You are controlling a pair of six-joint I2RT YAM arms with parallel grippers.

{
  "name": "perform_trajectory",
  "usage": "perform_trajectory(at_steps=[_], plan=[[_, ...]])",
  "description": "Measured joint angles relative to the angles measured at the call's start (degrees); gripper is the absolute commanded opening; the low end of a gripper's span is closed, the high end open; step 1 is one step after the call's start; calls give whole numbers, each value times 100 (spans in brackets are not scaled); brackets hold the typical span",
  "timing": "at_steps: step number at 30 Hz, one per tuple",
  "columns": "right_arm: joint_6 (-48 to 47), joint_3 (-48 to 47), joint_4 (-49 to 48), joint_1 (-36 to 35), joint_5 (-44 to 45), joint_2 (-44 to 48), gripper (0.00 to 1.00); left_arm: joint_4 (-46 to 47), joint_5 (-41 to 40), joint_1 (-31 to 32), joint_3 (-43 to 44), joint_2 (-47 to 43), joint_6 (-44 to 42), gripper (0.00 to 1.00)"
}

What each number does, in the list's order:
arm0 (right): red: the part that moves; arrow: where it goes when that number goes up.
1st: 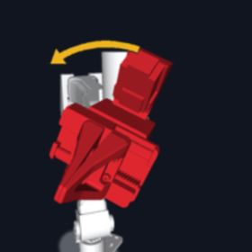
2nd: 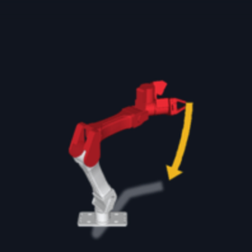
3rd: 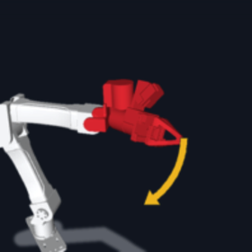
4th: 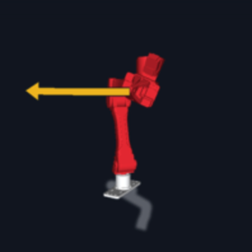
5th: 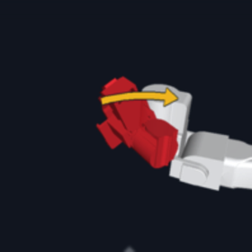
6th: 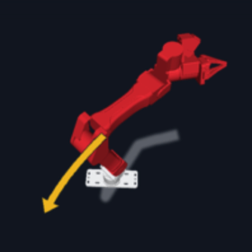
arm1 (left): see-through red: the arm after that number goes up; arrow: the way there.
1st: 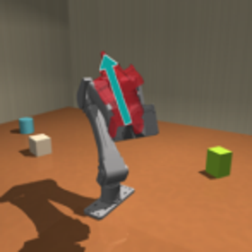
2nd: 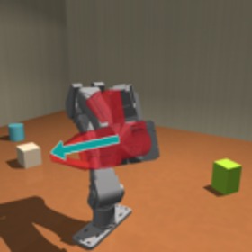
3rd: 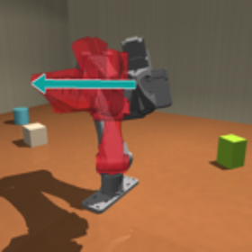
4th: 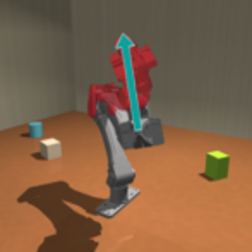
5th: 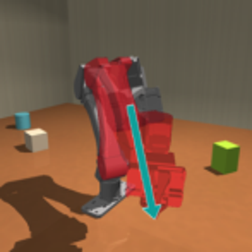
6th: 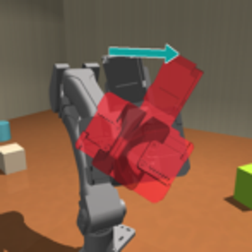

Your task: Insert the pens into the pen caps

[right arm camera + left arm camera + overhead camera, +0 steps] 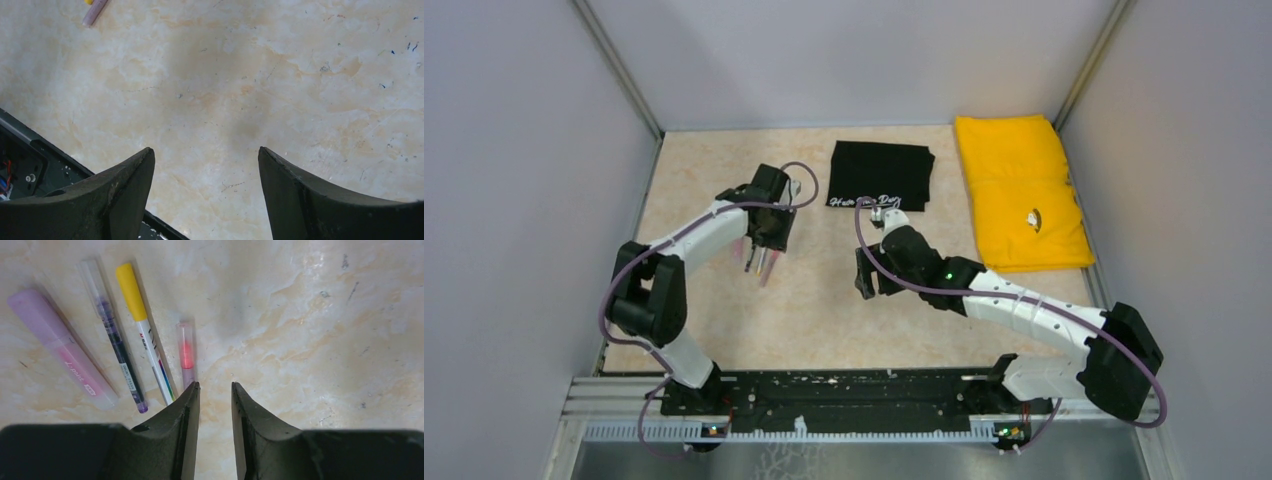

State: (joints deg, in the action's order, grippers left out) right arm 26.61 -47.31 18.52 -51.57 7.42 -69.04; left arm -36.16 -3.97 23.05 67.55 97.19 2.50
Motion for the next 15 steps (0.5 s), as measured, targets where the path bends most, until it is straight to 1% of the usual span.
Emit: perform_trajectory(at_steps=[3, 5, 7, 11, 15], plan=[[-2, -2, 7, 0, 164, 9, 76, 11, 70, -4, 39, -286, -13, 39], [-22, -9, 33, 0, 310, 42, 77, 68, 155, -7, 31, -605, -42, 41], [-103, -81, 131, 0, 487, 94, 78, 295, 308, -7, -55, -1047, -66, 45], [-387, -422, 190, 0, 903, 365, 79, 1093, 573, -7, -557, -2304, -35, 51], [-758, -706, -11, 0, 1298, 905, 81, 1716, 483, -7, -1047, -3342, 146, 55]])
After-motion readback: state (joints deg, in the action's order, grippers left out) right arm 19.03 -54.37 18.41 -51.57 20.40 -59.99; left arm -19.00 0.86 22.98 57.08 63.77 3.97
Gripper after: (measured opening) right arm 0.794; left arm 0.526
